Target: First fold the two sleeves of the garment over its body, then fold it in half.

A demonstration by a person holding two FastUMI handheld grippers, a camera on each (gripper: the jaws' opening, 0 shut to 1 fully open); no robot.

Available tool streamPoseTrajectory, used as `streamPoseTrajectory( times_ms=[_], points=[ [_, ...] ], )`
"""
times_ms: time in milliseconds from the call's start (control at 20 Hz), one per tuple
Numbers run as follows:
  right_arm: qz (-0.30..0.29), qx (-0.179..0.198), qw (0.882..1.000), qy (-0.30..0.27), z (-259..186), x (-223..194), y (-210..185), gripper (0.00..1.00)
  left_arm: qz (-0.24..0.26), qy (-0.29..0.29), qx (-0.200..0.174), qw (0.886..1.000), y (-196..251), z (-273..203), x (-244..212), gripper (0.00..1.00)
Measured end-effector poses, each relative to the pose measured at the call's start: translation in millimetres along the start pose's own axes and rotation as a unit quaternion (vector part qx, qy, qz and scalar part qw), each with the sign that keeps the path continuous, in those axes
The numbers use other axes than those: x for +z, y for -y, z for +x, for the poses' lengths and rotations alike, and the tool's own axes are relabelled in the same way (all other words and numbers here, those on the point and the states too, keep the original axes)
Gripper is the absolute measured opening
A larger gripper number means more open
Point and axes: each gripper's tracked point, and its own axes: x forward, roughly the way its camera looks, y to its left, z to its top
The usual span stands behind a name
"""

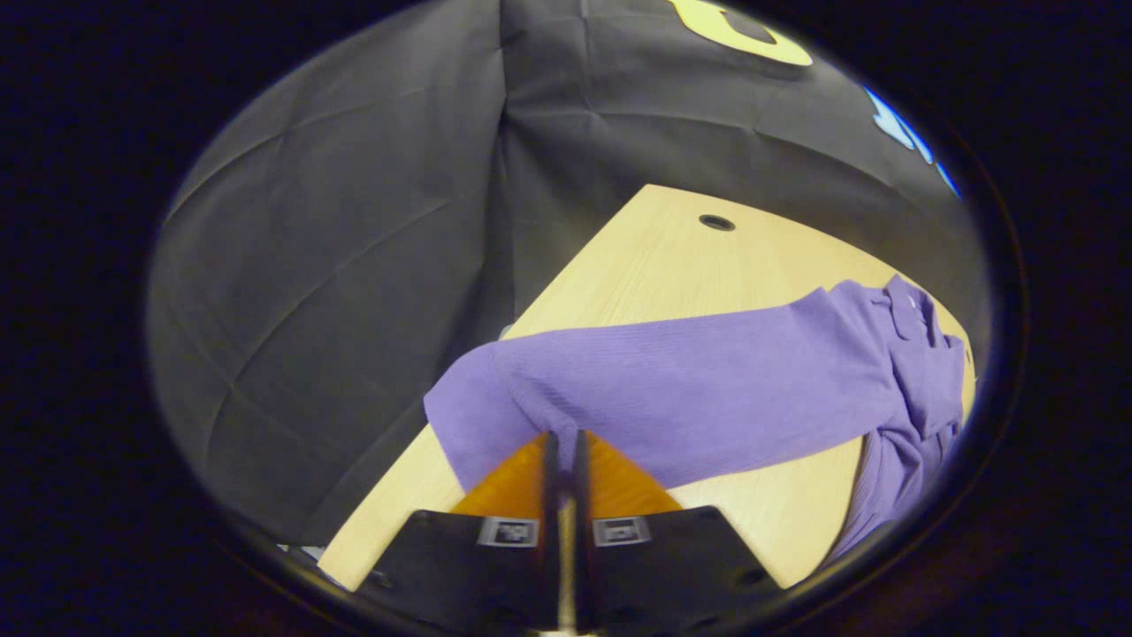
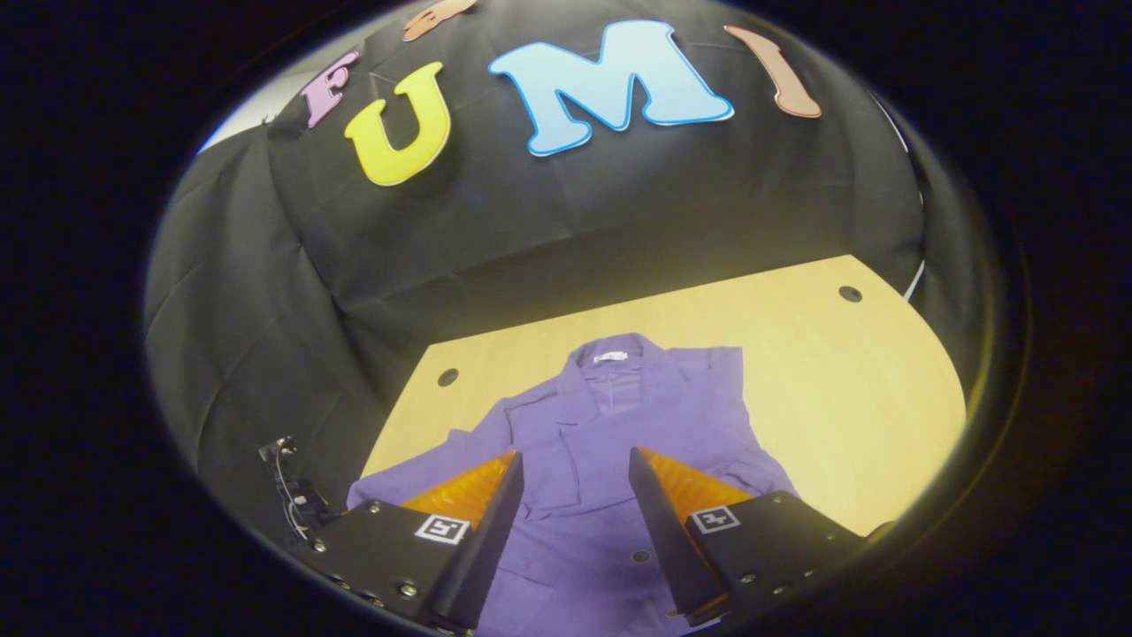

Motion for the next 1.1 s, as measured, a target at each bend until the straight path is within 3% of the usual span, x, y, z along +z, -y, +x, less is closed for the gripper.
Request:
streamPoseTrajectory(
  times_ms=[50, 300, 500, 850, 1100],
  points=[
    [0.001, -0.001, 1.000, 0.000, -1, 0, 2, 0.76, -0.001, -0.008, -0.001, 1.000, 0, -1, 0, 0.08],
    [0.003, -0.005, 1.000, 0.005, -7, 2, 12, 0.76, 0.020, -0.022, 0.004, 1.000, -3, -3, 5, 0.07],
    [0.006, -0.010, 1.000, 0.013, -13, 7, 23, 0.76, 0.053, 0.008, -0.015, 0.998, 23, -27, 33, 0.07],
    [0.031, -0.014, 0.999, 0.018, -24, 1, 44, 0.76, 0.077, 0.063, -0.085, 0.991, 125, -61, 94, 0.07],
    [0.050, -0.027, 0.998, 0.030, -40, 1, 69, 0.76, 0.108, 0.092, -0.149, 0.979, 226, -92, 120, 0.07]
  ],
)
